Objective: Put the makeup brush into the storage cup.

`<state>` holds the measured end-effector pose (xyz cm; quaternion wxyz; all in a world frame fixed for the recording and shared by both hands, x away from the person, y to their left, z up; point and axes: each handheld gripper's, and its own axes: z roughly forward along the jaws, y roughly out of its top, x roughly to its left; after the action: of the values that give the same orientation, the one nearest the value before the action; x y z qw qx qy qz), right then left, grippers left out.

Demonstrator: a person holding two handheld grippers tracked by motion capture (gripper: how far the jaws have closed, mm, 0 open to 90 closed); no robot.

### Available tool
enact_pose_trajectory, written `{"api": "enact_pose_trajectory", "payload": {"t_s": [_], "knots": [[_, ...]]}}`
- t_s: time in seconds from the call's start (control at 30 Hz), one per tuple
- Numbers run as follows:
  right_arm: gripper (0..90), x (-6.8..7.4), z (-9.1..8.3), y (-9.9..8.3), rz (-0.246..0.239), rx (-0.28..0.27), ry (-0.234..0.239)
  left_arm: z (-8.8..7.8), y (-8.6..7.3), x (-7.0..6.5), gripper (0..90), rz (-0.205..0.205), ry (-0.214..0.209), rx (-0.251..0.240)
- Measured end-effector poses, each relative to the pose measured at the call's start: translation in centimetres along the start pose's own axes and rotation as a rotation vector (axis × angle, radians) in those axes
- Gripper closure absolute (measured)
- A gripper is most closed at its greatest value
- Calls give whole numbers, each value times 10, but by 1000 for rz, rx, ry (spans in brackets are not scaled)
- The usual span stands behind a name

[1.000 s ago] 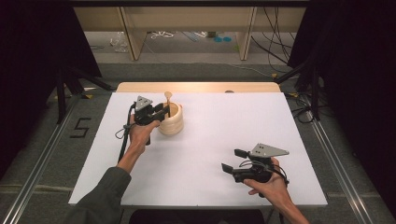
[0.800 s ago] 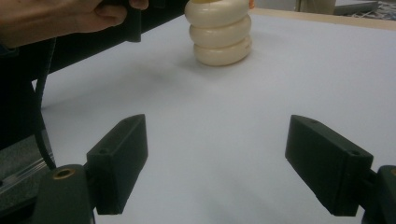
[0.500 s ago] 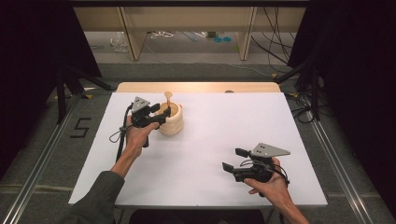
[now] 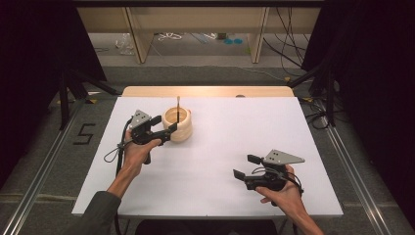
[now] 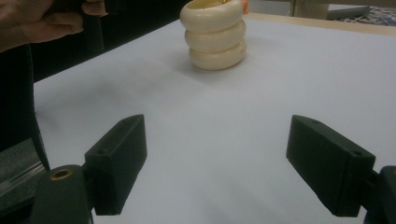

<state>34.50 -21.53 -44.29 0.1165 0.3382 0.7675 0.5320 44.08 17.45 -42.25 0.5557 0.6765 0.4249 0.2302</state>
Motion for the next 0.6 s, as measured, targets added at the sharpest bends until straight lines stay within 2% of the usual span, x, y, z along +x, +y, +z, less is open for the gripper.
{"api": "enact_pose_trajectory", "payload": {"t_s": [0.23, 0.3, 0.4, 0.43, 0.6], "knots": [[211, 0, -1, 1, 7, -4, -4, -9, -6, -8, 209, 2, -24, 11], [210, 0, -2, 1, -5, -10, -6, -12, -8, -11, 191, 4, -30, 13], [210, 0, -1, 1, -4, -14, -5, -17, -9, -13, 172, 24, -34, 20], [210, 0, -1, 1, -3, -15, -5, -18, -10, -14, 168, 13, -42, 17], [209, 1, -1, 1, 4, -24, 0, -25, -12, -19, 162, 40, -51, 21]]}}
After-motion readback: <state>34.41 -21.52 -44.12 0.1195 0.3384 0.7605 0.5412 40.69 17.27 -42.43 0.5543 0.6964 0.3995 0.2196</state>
